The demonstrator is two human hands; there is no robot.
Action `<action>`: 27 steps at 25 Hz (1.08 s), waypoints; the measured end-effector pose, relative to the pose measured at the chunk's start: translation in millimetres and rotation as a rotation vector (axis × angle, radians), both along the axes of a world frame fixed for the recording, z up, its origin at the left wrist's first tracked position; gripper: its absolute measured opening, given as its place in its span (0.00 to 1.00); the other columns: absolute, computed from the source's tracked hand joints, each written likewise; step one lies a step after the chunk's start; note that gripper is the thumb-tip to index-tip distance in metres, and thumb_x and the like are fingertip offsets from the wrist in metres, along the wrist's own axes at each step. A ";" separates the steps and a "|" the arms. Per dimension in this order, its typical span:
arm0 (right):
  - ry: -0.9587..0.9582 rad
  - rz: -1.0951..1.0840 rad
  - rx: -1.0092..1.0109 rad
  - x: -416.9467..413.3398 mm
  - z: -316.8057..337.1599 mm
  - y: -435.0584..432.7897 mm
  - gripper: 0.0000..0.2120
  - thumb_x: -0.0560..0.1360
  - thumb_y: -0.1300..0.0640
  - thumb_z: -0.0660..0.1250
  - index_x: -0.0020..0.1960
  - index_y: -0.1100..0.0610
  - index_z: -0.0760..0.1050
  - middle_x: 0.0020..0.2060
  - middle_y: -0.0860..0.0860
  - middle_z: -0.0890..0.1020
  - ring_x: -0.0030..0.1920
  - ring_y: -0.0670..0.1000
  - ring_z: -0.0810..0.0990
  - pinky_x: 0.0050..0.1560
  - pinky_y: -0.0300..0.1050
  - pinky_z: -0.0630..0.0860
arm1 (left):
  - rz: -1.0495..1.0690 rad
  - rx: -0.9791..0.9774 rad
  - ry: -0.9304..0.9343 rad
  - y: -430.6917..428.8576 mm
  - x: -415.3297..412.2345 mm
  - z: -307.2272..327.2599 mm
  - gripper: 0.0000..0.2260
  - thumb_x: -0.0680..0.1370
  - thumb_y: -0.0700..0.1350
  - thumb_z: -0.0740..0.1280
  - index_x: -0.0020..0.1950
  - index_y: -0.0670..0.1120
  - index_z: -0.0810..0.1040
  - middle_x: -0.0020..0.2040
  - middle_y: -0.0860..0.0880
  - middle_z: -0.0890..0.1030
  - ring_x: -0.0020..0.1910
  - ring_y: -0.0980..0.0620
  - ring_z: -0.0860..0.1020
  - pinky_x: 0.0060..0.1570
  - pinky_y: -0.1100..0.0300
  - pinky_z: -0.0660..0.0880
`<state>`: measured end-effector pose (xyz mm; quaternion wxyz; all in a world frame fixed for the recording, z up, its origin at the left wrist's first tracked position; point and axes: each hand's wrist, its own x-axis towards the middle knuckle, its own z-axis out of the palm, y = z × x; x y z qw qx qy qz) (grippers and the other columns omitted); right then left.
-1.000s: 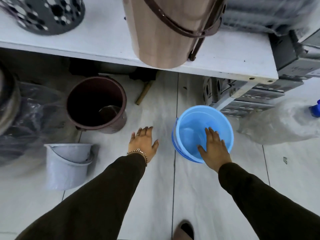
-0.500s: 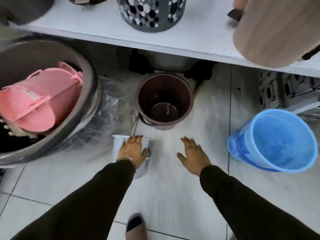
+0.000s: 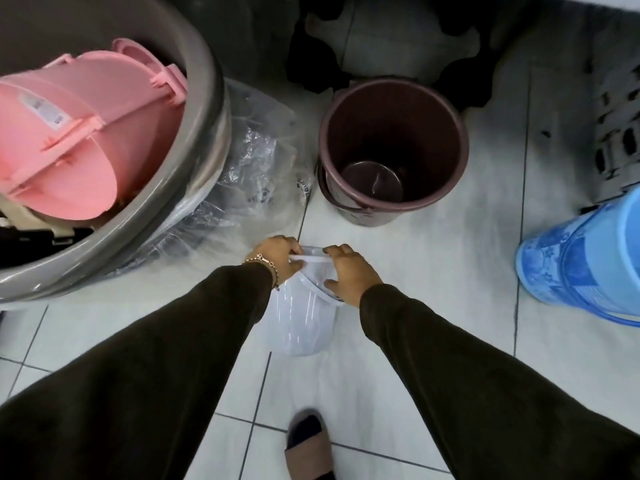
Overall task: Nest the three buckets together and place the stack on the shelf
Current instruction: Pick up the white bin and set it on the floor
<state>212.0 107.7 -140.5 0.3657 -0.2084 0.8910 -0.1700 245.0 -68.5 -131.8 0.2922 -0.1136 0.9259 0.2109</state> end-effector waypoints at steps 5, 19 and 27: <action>0.047 0.371 0.065 33.7 35.6 57.5 0.10 0.79 0.57 0.64 0.56 0.58 0.80 0.56 0.57 0.77 0.58 0.59 0.78 0.62 0.49 0.71 | -0.293 0.025 -0.023 50.0 49.6 37.1 0.12 0.76 0.52 0.64 0.57 0.53 0.78 0.54 0.49 0.83 0.55 0.46 0.80 0.52 0.56 0.76; 0.367 0.579 0.309 115.1 7.6 334.7 0.09 0.69 0.60 0.74 0.46 0.49 0.85 0.38 0.50 0.87 0.42 0.53 0.86 0.47 0.45 0.83 | -0.757 -0.197 0.029 334.5 110.2 18.0 0.07 0.70 0.37 0.70 0.44 0.48 0.84 0.39 0.47 0.86 0.40 0.44 0.84 0.39 0.57 0.79; 0.214 0.158 0.015 87.8 45.0 467.9 0.34 0.77 0.31 0.54 0.76 0.50 0.65 0.71 0.49 0.74 0.73 0.51 0.69 0.76 0.49 0.63 | -0.208 -0.069 0.159 376.4 107.7 51.0 0.24 0.73 0.59 0.57 0.69 0.60 0.66 0.56 0.55 0.83 0.54 0.49 0.81 0.50 0.57 0.78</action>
